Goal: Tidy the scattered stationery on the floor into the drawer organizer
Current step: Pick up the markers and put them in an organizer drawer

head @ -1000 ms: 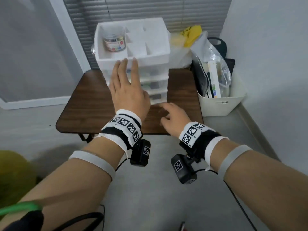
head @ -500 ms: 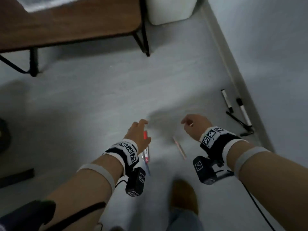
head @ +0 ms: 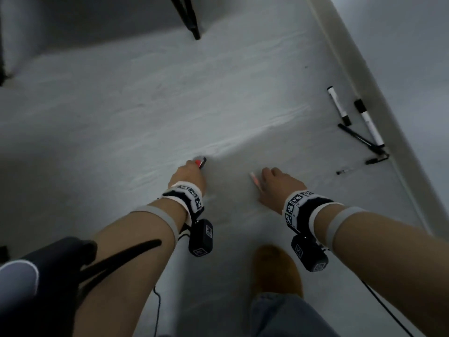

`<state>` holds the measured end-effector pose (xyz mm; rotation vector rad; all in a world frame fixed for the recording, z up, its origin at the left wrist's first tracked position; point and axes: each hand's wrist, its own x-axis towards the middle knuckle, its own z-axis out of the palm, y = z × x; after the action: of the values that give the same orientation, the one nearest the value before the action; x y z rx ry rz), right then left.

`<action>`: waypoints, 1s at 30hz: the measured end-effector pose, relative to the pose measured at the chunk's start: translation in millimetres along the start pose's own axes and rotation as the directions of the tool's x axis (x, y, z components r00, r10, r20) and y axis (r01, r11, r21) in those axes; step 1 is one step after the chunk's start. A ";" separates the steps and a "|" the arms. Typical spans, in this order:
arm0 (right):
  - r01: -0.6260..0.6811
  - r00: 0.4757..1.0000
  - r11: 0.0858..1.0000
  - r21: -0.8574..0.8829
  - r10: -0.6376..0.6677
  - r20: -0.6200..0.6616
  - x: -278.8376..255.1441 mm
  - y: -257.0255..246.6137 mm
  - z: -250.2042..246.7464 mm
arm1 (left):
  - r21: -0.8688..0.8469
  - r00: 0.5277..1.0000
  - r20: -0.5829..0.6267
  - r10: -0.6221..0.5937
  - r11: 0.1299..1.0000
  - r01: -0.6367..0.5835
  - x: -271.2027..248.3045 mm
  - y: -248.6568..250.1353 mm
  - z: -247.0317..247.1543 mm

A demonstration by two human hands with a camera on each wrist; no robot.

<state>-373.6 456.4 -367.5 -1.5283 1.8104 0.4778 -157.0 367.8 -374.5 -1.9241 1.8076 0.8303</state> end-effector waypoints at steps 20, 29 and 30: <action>0.056 0.990 0.990 0.131 -0.038 -0.138 -9.3 -34.7 19.3 | -0.500 0.939 -0.048 -0.341 0.822 0.273 -83.8 -118.1 28.2; 0.344 0.934 0.922 0.177 -0.355 0.037 -38.1 -147.4 66.4 | -0.433 0.693 0.058 -0.718 0.608 0.666 -152.7 -234.5 42.9; 0.379 0.919 0.910 0.165 -0.391 0.043 -35.0 -159.5 69.1 | -0.441 0.632 0.107 -0.768 0.533 0.722 -158.1 -250.3 47.3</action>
<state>-199.7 490.6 -363.9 -1.6817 1.4028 0.1949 81.8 545.8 -340.0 -2.7413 0.6266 0.8586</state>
